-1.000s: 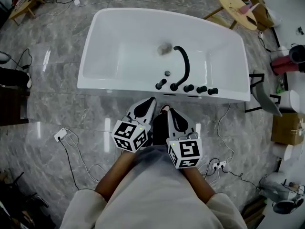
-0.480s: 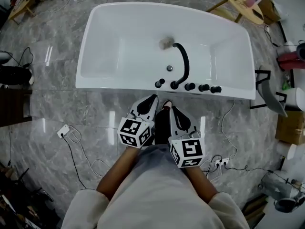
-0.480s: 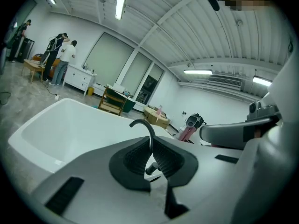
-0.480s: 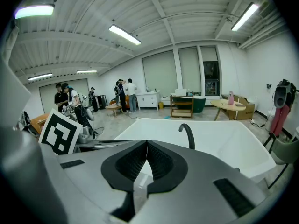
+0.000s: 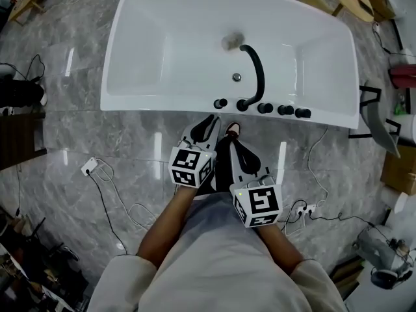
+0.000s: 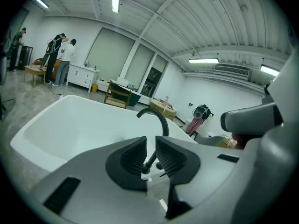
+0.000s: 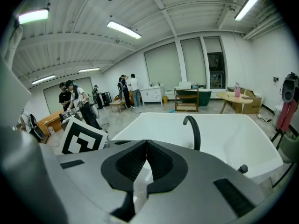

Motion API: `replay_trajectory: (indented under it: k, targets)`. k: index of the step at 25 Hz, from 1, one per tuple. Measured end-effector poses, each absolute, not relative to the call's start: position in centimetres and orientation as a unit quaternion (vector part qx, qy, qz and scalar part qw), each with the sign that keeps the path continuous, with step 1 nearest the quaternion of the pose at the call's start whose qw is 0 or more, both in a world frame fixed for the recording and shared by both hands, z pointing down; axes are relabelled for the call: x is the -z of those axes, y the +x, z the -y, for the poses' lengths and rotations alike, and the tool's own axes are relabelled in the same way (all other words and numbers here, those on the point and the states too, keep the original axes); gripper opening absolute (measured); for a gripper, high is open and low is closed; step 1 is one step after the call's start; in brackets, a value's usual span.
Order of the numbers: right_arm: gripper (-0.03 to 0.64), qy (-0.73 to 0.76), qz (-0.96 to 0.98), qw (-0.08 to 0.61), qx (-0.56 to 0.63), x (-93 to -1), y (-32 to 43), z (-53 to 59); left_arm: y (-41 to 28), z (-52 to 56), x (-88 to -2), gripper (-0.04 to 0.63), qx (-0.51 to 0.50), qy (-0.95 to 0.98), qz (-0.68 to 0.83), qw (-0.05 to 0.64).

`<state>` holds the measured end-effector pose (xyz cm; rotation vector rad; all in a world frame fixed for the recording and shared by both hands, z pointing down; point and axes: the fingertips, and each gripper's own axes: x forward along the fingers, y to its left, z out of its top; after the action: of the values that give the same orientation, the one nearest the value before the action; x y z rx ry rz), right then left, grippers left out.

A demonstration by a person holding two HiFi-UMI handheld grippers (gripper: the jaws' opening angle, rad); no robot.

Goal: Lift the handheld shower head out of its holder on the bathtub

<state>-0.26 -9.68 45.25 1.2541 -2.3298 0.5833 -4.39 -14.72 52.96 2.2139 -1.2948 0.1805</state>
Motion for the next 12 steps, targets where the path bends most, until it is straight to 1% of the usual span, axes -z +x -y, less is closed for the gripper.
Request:
replay_trajectory:
  k: [5,7,12]
  targets:
    - [0.015,0.453,0.831,0.226,-0.232,-47.0,1.1,9.5,-4.1,15.8,-55.2,0.054,-0.075,0.815,0.493,0.295]
    - [0.015,0.452,0.829,0.231,-0.236,-47.4,1.5,9.5,-4.0,16.0,-56.0,0.080,-0.079,0.811,0.496,0.300]
    - [0.014,0.448,0.826,0.240,-0.244,-48.1,1.6,9.7,-3.4,16.6,-58.6,0.110,-0.098,0.806,0.492,0.314]
